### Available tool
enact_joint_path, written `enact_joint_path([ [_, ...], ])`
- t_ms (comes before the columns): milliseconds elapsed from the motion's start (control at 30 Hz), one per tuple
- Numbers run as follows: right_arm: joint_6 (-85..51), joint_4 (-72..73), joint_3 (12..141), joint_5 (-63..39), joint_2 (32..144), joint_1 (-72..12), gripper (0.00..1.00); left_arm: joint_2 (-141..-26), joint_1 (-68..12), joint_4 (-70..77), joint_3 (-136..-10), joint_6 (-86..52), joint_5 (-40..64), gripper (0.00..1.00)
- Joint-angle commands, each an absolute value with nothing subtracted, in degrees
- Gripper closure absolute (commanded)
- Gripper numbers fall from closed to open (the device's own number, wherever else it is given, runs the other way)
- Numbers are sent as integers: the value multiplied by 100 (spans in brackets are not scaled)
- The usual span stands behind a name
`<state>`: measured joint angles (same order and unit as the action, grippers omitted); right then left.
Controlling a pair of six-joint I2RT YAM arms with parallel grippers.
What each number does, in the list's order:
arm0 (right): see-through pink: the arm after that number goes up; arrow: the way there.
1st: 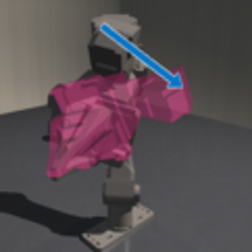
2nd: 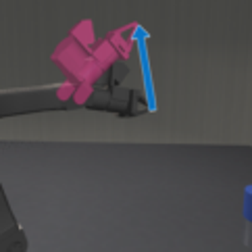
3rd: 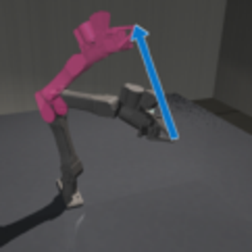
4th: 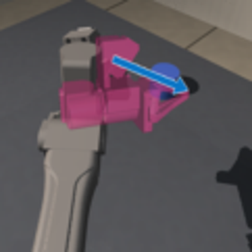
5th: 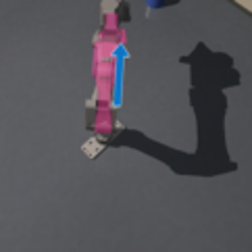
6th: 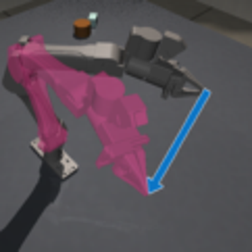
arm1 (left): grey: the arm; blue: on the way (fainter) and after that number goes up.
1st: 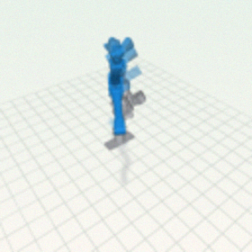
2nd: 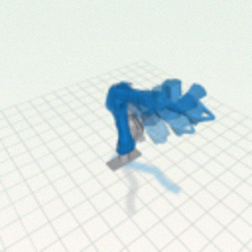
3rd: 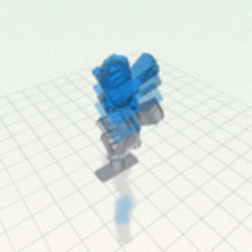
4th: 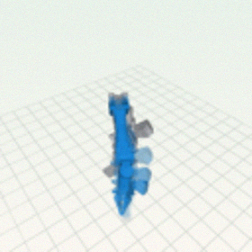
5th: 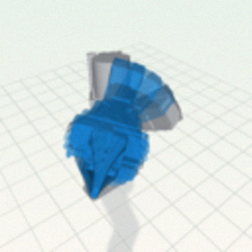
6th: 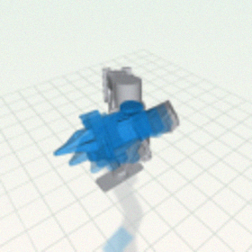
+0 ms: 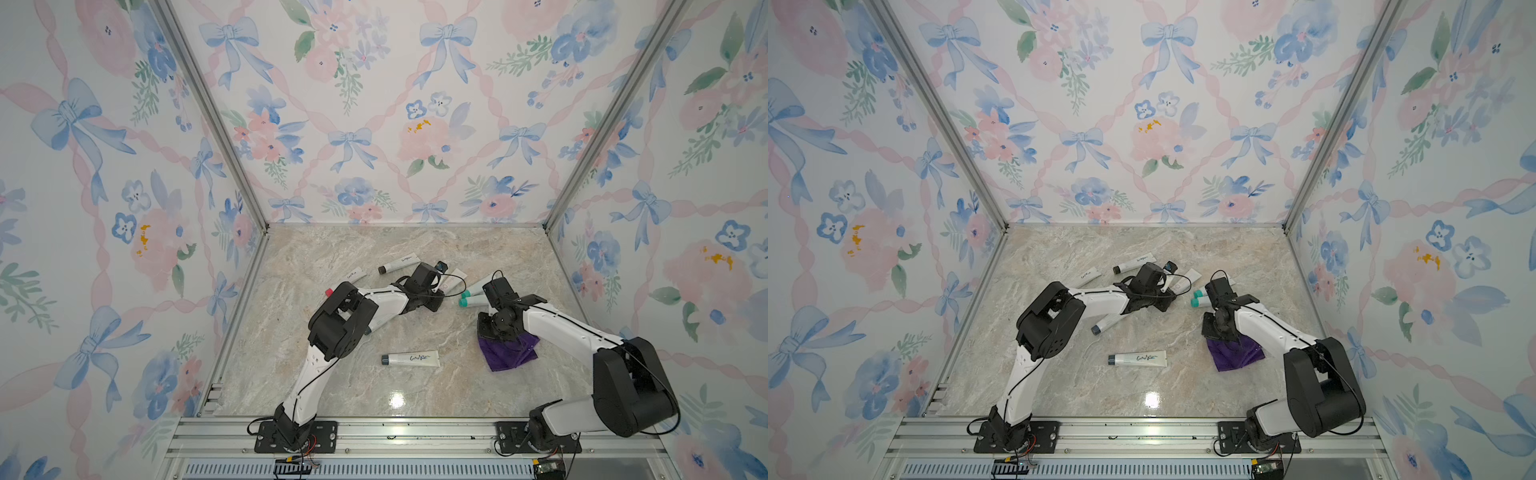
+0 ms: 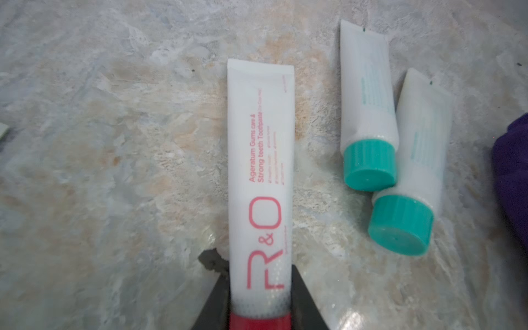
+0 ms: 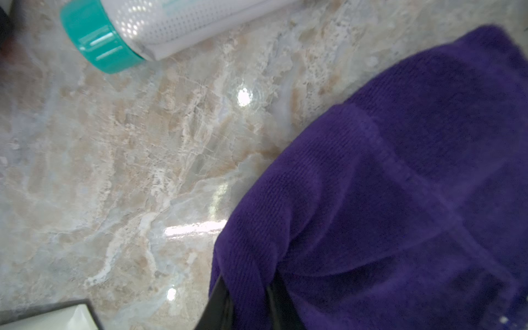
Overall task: Wipe the surface of the toothpaste tube
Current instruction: Move the toothpaste to the center of the board, then pick up the toothpaste from the center of the board.
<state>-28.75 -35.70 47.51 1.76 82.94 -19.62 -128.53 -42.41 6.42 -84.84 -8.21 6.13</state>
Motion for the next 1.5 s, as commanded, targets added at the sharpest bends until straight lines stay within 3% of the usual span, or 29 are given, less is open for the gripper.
enact_joint_path([
  [0, -2882, -3589, 4864, 149, 8398, -2017, 81, -13179, -4219, 492, -8906, -970, 883, 78],
  [500, -2786, -3573, 4878, 152, 8417, -1984, 81, -13878, -4350, 316, -9844, -1126, 1327, 70],
  [667, -2793, -3544, 4814, 134, 8394, -1977, 81, -13699, -4344, 291, -9713, -1127, 1274, 47],
  [800, -2812, -3518, 4768, 126, 8386, -1988, 81, -13321, -4281, 281, -9476, -1099, 1108, 39],
  [1133, -2831, -3423, 4606, 127, 8341, -1996, 81, -12231, -3557, 257, -8781, -1126, 586, 34],
  [1467, -2838, -3375, 4425, 124, 8209, -2013, 81, -12165, -2596, 217, -8666, -1187, 363, 33],
])
